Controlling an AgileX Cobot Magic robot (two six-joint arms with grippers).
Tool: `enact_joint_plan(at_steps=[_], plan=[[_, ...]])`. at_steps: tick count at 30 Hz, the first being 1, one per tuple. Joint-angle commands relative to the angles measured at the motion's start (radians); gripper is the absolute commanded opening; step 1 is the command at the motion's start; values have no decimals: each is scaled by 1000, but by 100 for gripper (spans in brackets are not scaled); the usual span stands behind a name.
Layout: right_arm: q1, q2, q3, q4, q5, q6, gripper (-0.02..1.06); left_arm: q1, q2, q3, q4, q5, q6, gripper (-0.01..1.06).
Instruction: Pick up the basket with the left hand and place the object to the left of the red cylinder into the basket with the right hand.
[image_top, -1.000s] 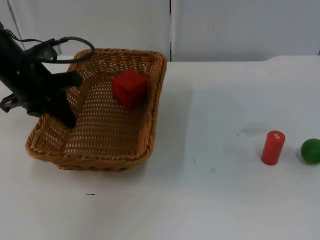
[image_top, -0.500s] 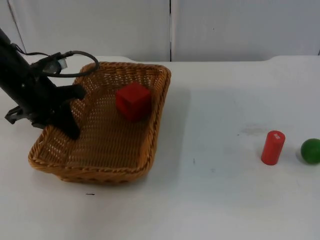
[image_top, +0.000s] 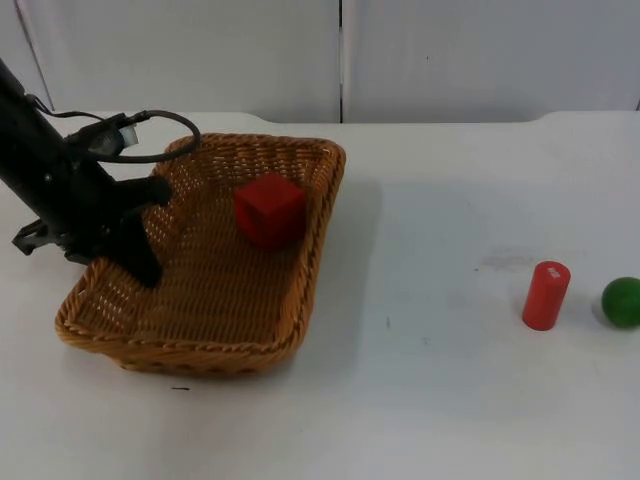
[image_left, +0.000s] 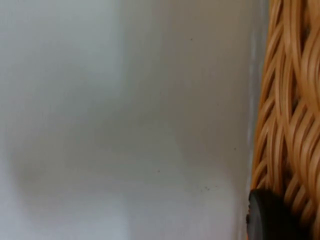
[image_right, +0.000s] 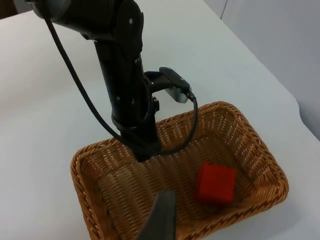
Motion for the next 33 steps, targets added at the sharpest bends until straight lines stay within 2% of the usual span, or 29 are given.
enact_joint_plan(at_steps=[1, 13, 16, 18, 21, 22, 24, 27, 28, 33], plan=[[6, -7, -1, -3, -11, -4, 77, -2, -10, -6, -24, 19, 12, 0], [6, -7, -1, -14, -11, -4, 77, -2, -10, -6, 9, 33, 5, 0], [6, -7, -1, -14, -11, -4, 77, -2, -10, -6, 9, 33, 5, 5], [6, -7, -1, -14, -11, -4, 77, -2, -10, -6, 2, 33, -3, 17], [6, -7, -1, -14, -11, -4, 77, -2, -10, -6, -5, 33, -3, 42], [6, -7, -1, -14, -11, -4, 77, -2, -10, -6, -5, 33, -3, 42], [6, -7, -1, -14, -11, -4, 77, -2, -10, -6, -7, 33, -6, 59], [6, -7, -1, -14, -11, -4, 77, -2, -10, -6, -8, 40, -6, 77], [6, -7, -1, -14, -11, -4, 77, -2, -10, -6, -8, 42, -6, 81], [6, -7, -1, -13, -9, -4, 77, 2, -24, -6, -6, 40, -26, 83]])
